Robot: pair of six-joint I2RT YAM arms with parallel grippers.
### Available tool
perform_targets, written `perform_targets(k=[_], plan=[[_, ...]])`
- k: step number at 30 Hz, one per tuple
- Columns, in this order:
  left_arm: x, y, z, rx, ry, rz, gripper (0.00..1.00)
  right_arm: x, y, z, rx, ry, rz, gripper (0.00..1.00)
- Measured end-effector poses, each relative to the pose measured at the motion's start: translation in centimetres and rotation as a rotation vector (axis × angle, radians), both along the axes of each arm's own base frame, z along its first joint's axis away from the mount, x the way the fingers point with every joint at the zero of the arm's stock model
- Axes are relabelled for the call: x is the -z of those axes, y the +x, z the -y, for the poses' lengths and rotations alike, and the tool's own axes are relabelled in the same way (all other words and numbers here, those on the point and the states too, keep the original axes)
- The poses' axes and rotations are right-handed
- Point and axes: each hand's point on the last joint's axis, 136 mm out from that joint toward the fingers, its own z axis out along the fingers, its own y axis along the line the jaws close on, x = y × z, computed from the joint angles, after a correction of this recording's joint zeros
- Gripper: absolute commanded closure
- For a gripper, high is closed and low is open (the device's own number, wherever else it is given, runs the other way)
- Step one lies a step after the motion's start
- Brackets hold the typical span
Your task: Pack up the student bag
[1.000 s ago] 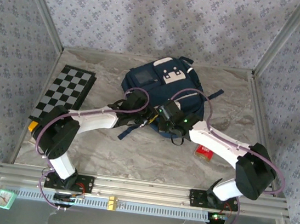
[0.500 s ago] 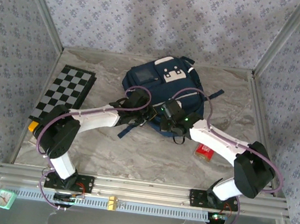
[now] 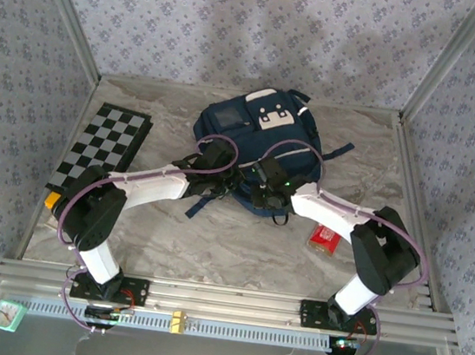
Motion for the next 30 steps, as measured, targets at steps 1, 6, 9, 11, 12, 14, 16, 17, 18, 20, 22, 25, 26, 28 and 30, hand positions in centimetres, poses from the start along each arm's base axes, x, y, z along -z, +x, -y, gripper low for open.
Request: perform_targets(k=[1, 6, 9, 11, 12, 14, 16, 17, 18, 20, 22, 25, 26, 28, 30], plan=[[0.0, 0.0, 0.0, 0.001, 0.002, 0.001, 1.0, 0.2, 0.1, 0.0, -0.002, -0.004, -0.001, 0.9], [0.1, 0.0, -0.2, 0.005, 0.016, 0.004, 1.0, 0.2, 0.3, 0.1, -0.01, -0.026, 0.009, 0.99], [0.1, 0.0, -0.3, 0.012, 0.025, 0.01, 1.0, -0.3, 0.3, 0.6, -0.006, -0.042, 0.016, 1.0], [0.1, 0.2, -0.5, 0.017, 0.031, 0.013, 1.0, -0.9, 0.2, 1.1, 0.004, -0.049, 0.023, 1.0], [0.0, 0.3, -0.8, 0.019, 0.035, 0.014, 1.0, -1.3, 0.3, 1.5, 0.013, -0.055, 0.029, 1.0], [-0.2, 0.8, -1.8, 0.024, 0.037, 0.013, 1.0, -2.0, 0.3, 2.6, 0.032, -0.074, 0.042, 1.0], [-0.5, 1.9, -3.4, 0.024, 0.033, 0.013, 1.0, -2.8, 0.5, 3.1, 0.036, -0.089, 0.063, 1.0], [-0.7, 2.3, -4.1, 0.025, 0.033, 0.014, 1.0, -3.2, 0.7, 2.9, 0.03, -0.086, 0.074, 1.0], [-0.8, 2.8, -5.0, 0.027, 0.032, 0.015, 1.0, -3.7, 0.7, 2.5, 0.019, -0.081, 0.082, 1.0], [-1.2, 3.8, -6.4, 0.037, 0.031, 0.018, 1.0, -4.6, 0.5, 0.8, -0.018, -0.057, 0.1, 1.0], [-1.8, 4.9, -7.7, 0.045, 0.035, 0.03, 1.0, -5.6, 0.1, -1.6, -0.058, -0.03, 0.111, 1.0], [-2.5, 6.2, -9.2, 0.044, 0.036, 0.062, 0.91, -6.6, 0.0, -4.3, -0.075, 0.011, 0.104, 1.0], [-2.7, 6.5, -9.5, 0.044, 0.034, 0.07, 0.83, -6.7, 0.0, -4.9, -0.075, 0.024, 0.1, 1.0], [-3.1, 6.7, -9.9, 0.052, 0.033, 0.086, 0.69, -6.7, -0.1, -5.6, -0.061, 0.043, 0.087, 1.0], [-3.5, 6.2, -10.0, 0.052, 0.024, 0.094, 0.56, -6.4, -0.2, -5.5, -0.044, 0.046, 0.073, 1.0]])
